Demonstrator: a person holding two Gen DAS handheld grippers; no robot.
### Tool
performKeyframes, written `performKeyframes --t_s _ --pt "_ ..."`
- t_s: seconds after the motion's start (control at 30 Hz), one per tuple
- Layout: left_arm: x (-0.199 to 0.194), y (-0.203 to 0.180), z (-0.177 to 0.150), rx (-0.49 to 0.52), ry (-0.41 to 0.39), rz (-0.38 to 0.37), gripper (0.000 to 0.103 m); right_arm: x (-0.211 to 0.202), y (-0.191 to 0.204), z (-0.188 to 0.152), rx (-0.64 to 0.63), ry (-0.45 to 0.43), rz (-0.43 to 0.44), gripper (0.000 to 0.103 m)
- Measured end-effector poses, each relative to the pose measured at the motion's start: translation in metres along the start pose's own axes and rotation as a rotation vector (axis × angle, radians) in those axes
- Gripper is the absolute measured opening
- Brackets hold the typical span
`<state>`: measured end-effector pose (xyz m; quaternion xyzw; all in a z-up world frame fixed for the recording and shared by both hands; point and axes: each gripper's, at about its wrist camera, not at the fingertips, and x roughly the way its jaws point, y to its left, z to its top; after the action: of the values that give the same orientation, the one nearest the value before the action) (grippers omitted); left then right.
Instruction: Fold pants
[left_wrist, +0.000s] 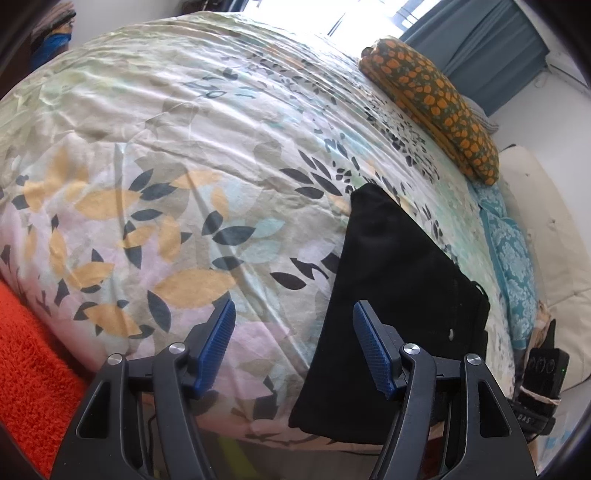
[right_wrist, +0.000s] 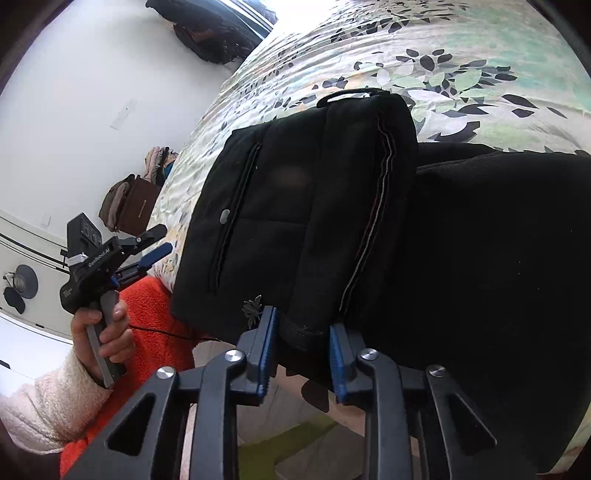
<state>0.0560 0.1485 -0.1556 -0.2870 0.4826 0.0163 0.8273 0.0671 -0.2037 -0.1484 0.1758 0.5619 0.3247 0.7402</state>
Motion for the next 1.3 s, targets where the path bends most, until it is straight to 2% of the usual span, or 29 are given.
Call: performKeyframes --t_s 0.2,0.37,0.47,0.53,0.6,0.67,0.73,0.8,0.87,0.9,0.93,0.97,1.03,1.17,1.23,1.3 --pt "-0.001 0.006 0.001 -0.04 0.0 -0.008 0.069 -0.065 0.051 0.014 -0.12 -0.103 0.022 0.018" --pt "-0.007 -0.001 0.0 -0.007 -0.014 -0.014 0.069 -0.12 0.056 0.014 -0.144 -0.155 0.003 0.018" --pt "-0.008 -0.005 -0.002 0.011 -0.013 -0.017 0.069 -0.144 0.035 0.005 -0.11 -0.171 -0.048 0.018" --pt "-0.007 -0.007 -0.003 0.022 -0.01 -0.019 0.069 -0.151 0.004 -0.001 -0.042 -0.169 -0.075 0.018" --pt "-0.004 -0.011 -0.004 0.036 -0.002 -0.018 0.069 -0.141 -0.033 -0.011 0.032 -0.122 -0.117 0.018" --pt "0.0 -0.017 -0.006 0.056 0.01 -0.014 0.069 -0.118 -0.065 -0.021 0.086 -0.064 -0.196 0.019" --pt "0.002 -0.026 -0.01 0.097 0.009 0.005 0.069 -0.096 -0.089 -0.032 0.145 -0.014 -0.227 0.021" --pt "-0.002 -0.04 -0.017 0.174 -0.003 0.024 0.069 -0.093 -0.103 -0.042 0.228 -0.047 -0.216 0.032" --pt "-0.01 -0.06 -0.027 0.281 -0.033 0.05 0.069 -0.104 -0.108 -0.047 0.297 -0.095 -0.187 0.053" --pt "-0.014 -0.071 -0.032 0.338 -0.052 0.054 0.069 -0.112 -0.107 -0.05 0.312 -0.113 -0.229 0.069" --pt "-0.016 -0.085 -0.039 0.398 -0.071 0.05 0.069 -0.122 -0.103 -0.05 0.297 -0.145 -0.299 0.072" --pt "-0.017 -0.1 -0.046 0.458 -0.084 0.041 0.069 -0.132 -0.092 -0.048 0.247 -0.183 -0.363 0.072" --pt "-0.01 -0.133 -0.062 0.587 -0.081 0.018 0.069 -0.147 -0.066 -0.037 0.134 -0.258 -0.397 0.072" --pt "0.025 -0.189 -0.1 0.821 -0.009 -0.001 0.069 -0.14 -0.02 -0.009 -0.026 -0.377 -0.247 0.072" --pt "0.051 -0.198 -0.121 0.907 0.06 0.042 0.069 -0.112 -0.017 0.0 -0.05 -0.368 -0.233 0.073" --pt "0.059 -0.195 -0.134 0.952 0.04 0.077 0.069 -0.076 -0.04 0.001 0.0 -0.286 -0.298 0.074"
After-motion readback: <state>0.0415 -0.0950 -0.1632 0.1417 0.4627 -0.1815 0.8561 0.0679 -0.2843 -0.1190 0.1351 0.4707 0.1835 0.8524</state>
